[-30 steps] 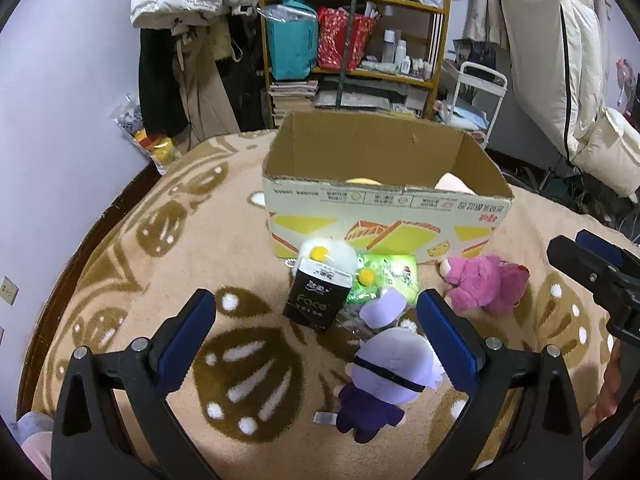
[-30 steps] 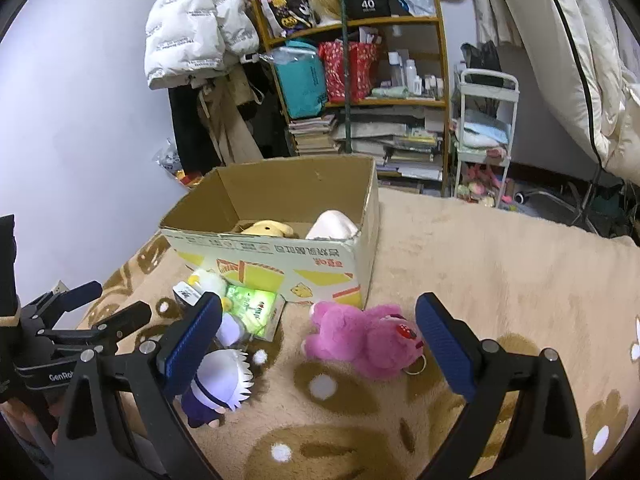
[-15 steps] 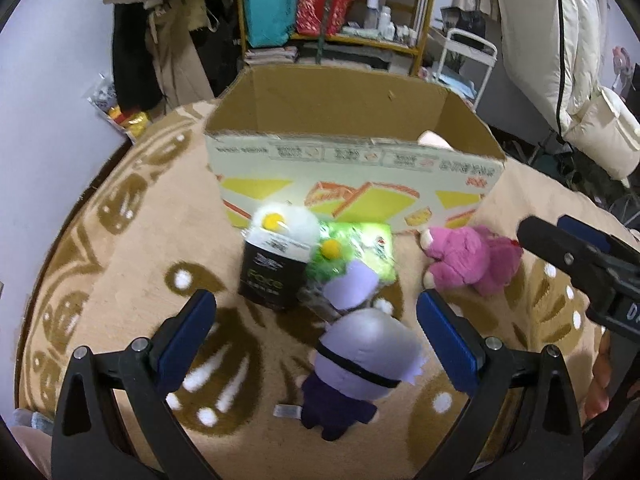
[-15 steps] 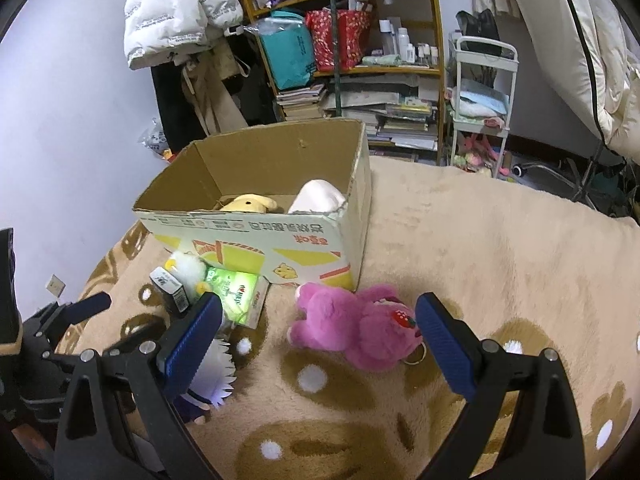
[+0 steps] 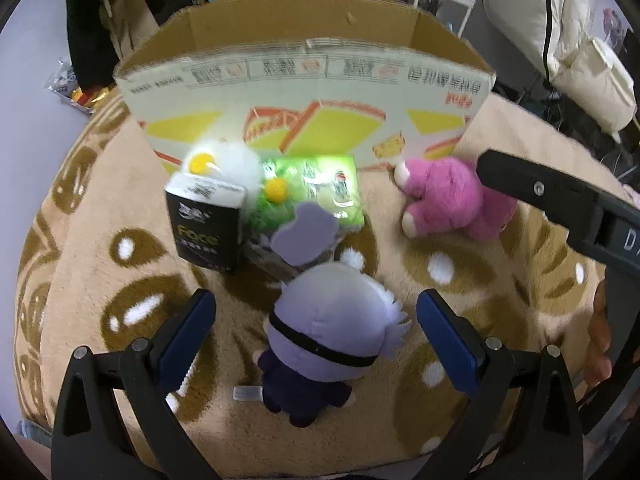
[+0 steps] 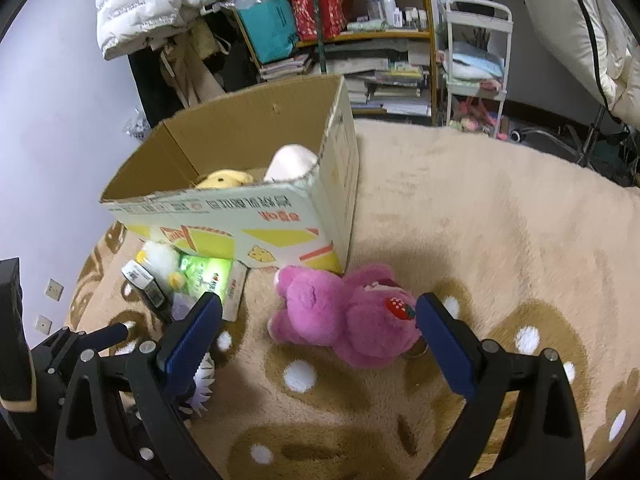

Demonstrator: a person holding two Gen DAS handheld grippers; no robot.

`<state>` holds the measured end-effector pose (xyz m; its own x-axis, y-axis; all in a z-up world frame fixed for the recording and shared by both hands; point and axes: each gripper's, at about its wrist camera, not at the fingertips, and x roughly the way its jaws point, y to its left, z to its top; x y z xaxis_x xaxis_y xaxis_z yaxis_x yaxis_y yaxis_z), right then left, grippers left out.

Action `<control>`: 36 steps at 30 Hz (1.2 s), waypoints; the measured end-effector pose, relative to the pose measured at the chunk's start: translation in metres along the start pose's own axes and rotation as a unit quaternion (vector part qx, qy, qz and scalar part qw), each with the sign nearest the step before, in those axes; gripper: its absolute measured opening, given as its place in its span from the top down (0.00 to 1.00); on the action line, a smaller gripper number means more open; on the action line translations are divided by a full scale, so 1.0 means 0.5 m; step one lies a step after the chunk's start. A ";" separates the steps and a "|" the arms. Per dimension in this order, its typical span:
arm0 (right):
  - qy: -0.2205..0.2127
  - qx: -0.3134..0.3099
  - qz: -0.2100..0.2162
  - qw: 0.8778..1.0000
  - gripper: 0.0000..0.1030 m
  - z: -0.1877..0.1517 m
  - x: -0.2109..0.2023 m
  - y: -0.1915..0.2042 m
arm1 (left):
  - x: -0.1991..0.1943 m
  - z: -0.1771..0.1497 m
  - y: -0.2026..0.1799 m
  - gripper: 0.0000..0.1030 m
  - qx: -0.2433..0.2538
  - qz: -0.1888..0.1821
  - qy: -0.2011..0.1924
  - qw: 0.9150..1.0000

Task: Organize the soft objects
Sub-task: 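Grasp the purple-white doll with left tool while right tool grasps pink bear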

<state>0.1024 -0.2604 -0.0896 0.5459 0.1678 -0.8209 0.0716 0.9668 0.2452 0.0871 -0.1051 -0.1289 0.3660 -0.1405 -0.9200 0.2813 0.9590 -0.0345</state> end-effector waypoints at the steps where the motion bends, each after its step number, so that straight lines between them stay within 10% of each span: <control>1: 0.004 0.001 0.000 1.000 0.02 0.000 0.006 -0.002 | 0.008 -0.001 -0.003 0.04 0.003 0.003 0.007 1.000; 13: 0.027 0.011 -0.015 0.999 0.02 0.007 0.055 -0.021 | 0.064 -0.004 -0.003 0.04 0.017 0.030 0.057 0.998; 25: 0.053 0.014 -0.028 0.998 0.01 0.003 0.100 -0.028 | 0.114 0.002 0.036 0.32 -0.009 -0.003 0.085 0.996; 36: 0.086 0.021 -0.036 0.995 0.01 0.003 0.149 -0.052 | 0.132 0.003 0.044 0.34 -0.007 -0.003 0.079 0.997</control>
<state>0.1423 -0.2732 -0.1565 0.3872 0.1323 -0.9124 0.1426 0.9691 0.2010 0.1189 -0.0934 -0.1895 0.2201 -0.1065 -0.9696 0.2692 0.9620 -0.0446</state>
